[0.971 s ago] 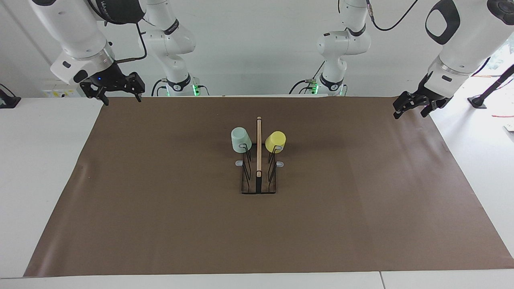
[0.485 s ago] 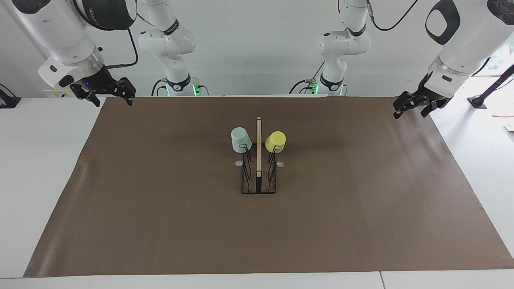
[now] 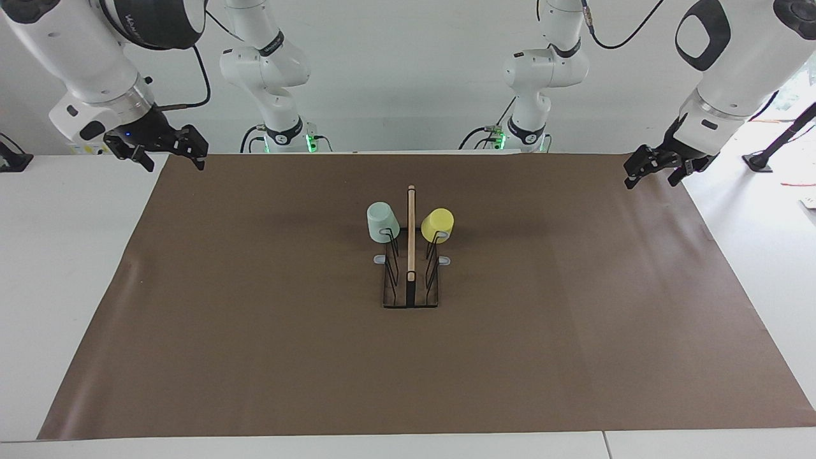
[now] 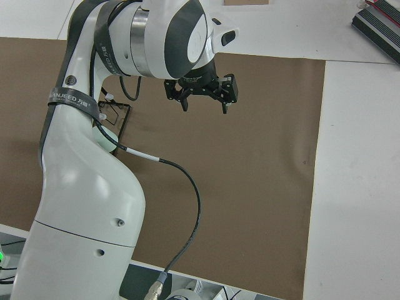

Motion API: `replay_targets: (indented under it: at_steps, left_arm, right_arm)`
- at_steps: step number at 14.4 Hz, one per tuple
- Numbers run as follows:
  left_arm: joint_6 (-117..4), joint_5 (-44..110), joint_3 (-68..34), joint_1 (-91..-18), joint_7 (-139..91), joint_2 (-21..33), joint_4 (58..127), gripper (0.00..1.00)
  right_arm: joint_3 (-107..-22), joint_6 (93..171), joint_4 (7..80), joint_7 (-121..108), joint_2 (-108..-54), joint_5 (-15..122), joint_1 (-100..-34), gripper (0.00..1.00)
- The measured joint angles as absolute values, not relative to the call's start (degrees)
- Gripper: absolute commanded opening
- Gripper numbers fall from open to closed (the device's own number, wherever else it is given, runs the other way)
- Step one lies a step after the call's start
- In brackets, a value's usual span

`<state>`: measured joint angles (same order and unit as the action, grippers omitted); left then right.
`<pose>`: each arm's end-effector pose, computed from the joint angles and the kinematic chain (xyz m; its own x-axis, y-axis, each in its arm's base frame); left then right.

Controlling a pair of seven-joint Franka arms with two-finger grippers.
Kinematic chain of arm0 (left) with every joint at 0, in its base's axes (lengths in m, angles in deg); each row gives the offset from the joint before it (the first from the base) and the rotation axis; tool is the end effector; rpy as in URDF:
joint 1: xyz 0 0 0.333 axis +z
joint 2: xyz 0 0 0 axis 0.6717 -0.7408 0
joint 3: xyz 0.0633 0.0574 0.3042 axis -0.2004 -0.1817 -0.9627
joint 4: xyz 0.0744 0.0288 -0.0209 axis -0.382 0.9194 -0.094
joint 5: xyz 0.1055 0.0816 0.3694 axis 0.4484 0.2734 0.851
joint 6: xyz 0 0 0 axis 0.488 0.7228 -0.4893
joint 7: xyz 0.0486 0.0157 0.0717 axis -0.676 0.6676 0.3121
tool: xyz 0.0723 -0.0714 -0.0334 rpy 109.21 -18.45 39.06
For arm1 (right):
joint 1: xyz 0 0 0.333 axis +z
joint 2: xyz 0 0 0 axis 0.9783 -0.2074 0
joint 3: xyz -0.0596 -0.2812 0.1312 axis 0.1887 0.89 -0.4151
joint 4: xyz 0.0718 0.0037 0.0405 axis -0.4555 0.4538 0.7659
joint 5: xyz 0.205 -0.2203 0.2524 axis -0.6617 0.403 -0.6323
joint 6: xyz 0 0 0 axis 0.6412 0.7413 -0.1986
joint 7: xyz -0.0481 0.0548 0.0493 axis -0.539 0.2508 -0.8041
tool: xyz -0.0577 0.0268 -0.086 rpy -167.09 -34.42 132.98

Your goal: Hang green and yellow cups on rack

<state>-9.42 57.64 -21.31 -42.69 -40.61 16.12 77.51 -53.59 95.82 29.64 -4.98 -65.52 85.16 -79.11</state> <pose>0.5517 0.0033 0.5972 0.9990 -0.0099 -0.0436 -0.0093 -0.9999 0.0140 0.5347 -0.0479 0.6123 0.9869 0.0254 -0.1591 0.0267 -0.9996 0.0057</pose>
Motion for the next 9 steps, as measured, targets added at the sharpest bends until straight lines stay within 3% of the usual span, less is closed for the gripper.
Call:
replay_targets:
  at_steps: [9]
  left_arm:
    - [-9.4, 57.6, -21.3, -42.7, -40.6, 16.1, 77.5, 1.0]
  right_arm:
    - [-53.6, 96.9, 29.5, -4.9, -64.5, 84.9, -79.1, 1.0]
